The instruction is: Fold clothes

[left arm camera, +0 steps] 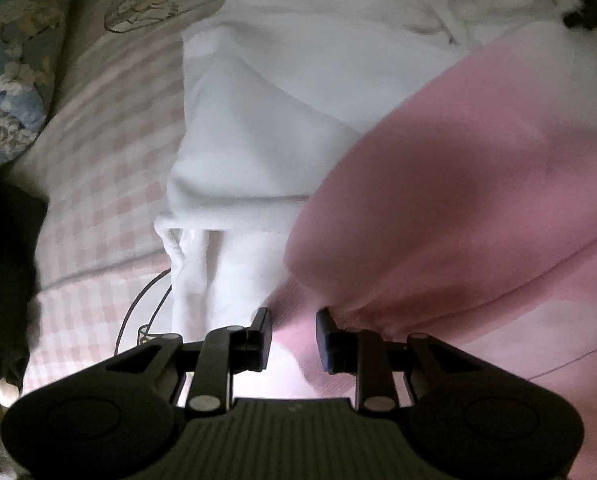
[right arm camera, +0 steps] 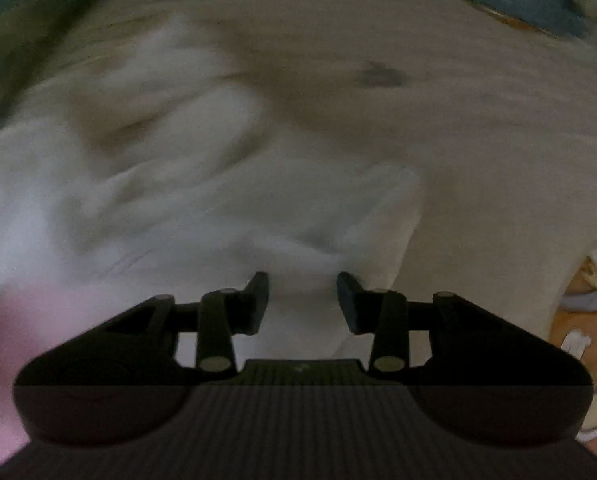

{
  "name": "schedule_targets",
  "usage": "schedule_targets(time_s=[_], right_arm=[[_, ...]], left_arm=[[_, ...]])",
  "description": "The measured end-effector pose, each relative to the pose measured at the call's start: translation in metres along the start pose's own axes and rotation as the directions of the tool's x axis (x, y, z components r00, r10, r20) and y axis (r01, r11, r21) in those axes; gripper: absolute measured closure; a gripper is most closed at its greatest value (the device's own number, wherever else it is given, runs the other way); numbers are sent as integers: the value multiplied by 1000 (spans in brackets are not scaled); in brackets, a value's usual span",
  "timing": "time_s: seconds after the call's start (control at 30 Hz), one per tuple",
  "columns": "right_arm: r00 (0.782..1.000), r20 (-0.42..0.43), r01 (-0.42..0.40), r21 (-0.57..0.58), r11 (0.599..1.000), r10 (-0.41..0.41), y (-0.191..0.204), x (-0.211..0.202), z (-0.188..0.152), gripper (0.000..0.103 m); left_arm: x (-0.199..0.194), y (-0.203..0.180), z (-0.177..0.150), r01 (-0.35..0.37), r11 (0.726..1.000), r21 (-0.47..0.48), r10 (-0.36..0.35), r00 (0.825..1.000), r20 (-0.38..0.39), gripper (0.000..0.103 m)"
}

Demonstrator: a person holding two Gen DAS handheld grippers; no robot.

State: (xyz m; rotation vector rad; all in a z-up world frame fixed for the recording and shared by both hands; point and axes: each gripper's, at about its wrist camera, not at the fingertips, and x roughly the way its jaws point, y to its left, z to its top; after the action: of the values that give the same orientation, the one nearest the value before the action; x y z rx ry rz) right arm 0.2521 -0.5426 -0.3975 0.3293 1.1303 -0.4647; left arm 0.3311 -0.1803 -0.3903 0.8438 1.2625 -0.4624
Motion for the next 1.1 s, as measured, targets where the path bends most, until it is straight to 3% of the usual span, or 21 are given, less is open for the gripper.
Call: schedule_targets(time_s=[0.03, 0.1, 0.27, 0.37, 0.47, 0.5, 0.57, 0.6, 0.7, 0.77, 0.87, 0.97, 1.03, 1.1], right_arm=[[999, -18, 44, 70, 997, -43, -8, 13, 7, 43], [999, -9, 37, 138, 990, -36, -14, 14, 12, 44], [978, 164, 146, -109, 983, -127, 20, -45, -25, 44], [978, 206, 76, -213, 974, -31, 36, -84, -71, 44], [992, 123, -1, -297, 955, 39, 55, -90, -115, 44], [996, 79, -16, -309, 951, 42, 59, -83, -126, 44], [1000, -4, -9, -307, 952, 8, 62, -62, -144, 44], [1000, -12, -1, -282, 959, -2, 58, -53, -151, 40], [999, -17, 25, -191, 981, -29, 53, -56, -148, 37], [997, 60, 61, -178, 982, -51, 57, -83, -152, 37], [996, 86, 9, -176, 984, 7, 64, -118, -174, 37], [999, -45, -29, -152, 988, 22, 60, -117, -205, 37], [985, -171, -10, -123, 992, -11, 53, -99, -221, 36], [968, -247, 15, -87, 996, -37, 48, -90, -231, 36]], left_arm=[[2, 0, 0, -2, 1000, 2, 2, 1000, -3, 76], [-4, 3, -5, 14, 1000, -8, -14, 1000, 12, 78], [-37, 16, -21, 86, 995, -43, -82, 993, 86, 77], [-44, 21, -13, 137, 989, -53, -129, 983, 129, 74], [-25, 14, 4, 154, 988, -25, -151, 983, 105, 72], [-14, 8, 11, 123, 992, -3, -122, 989, 87, 70], [7, 4, 16, 75, 997, 13, -76, 995, 66, 50], [14, 4, 18, 66, 998, 8, -66, 996, 62, 47], [9, 8, 20, 77, 997, -22, -76, 995, 63, 53], [-5, 10, 11, 85, 996, -23, -83, 993, 84, 55], [-14, 8, -14, 90, 996, -21, -88, 994, 69, 55], [2, 0, -43, 49, 999, -9, -49, 999, -15, 54], [19, -6, -56, -6, 1000, 11, 7, 997, -80, 55], [18, -8, -64, -33, 999, 12, 34, 997, -70, 55]])
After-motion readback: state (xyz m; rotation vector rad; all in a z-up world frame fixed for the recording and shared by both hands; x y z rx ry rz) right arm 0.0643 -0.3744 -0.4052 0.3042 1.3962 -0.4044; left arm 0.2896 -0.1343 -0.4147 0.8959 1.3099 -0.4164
